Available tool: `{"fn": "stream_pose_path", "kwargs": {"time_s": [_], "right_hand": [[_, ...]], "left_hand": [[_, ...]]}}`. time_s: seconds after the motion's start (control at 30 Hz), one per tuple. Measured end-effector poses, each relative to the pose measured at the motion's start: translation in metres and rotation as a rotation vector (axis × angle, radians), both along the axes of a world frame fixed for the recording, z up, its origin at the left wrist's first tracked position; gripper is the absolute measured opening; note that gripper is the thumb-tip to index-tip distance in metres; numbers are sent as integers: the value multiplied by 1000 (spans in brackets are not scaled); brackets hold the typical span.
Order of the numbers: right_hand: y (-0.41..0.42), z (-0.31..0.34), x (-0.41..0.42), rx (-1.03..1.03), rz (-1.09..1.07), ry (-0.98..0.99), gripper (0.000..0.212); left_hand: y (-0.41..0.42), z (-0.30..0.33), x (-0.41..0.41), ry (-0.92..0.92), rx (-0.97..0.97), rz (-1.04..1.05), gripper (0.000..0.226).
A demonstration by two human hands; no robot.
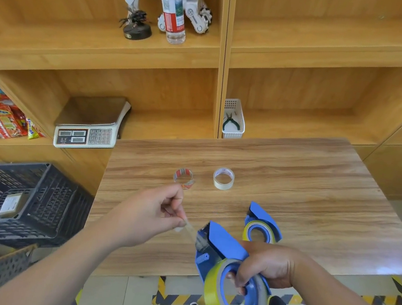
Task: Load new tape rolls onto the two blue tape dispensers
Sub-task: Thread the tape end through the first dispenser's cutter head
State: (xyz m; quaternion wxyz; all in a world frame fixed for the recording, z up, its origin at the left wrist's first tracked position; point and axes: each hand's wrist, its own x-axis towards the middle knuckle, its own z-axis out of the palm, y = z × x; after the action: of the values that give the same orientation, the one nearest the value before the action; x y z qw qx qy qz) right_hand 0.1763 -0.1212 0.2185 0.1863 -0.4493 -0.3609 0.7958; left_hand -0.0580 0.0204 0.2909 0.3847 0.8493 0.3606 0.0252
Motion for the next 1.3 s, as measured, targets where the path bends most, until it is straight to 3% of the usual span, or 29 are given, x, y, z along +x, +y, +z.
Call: {"fn": "stream_pose_path", "kwargs": {"time_s": [0.1,0.37,0.77,1.13,1.3], "right_hand": [[5,5,-5,26,17,-18,67],[9,19,-13,19,63,-91,69],[12,10,-14,39,25,-44,76],[18,4,-19,57,58,-70,83],[23,5,-22,53,79,-45,80]], "left_hand": [[4,1,-3,-20,-19,-2,34],[5,-12,4,-62,-103,-65,36],[4,-30,17,-289,-490,-64,29],[3,-42,23,-150,-809,52,18],[6,-40,29,-22,-758,41,24]]}}
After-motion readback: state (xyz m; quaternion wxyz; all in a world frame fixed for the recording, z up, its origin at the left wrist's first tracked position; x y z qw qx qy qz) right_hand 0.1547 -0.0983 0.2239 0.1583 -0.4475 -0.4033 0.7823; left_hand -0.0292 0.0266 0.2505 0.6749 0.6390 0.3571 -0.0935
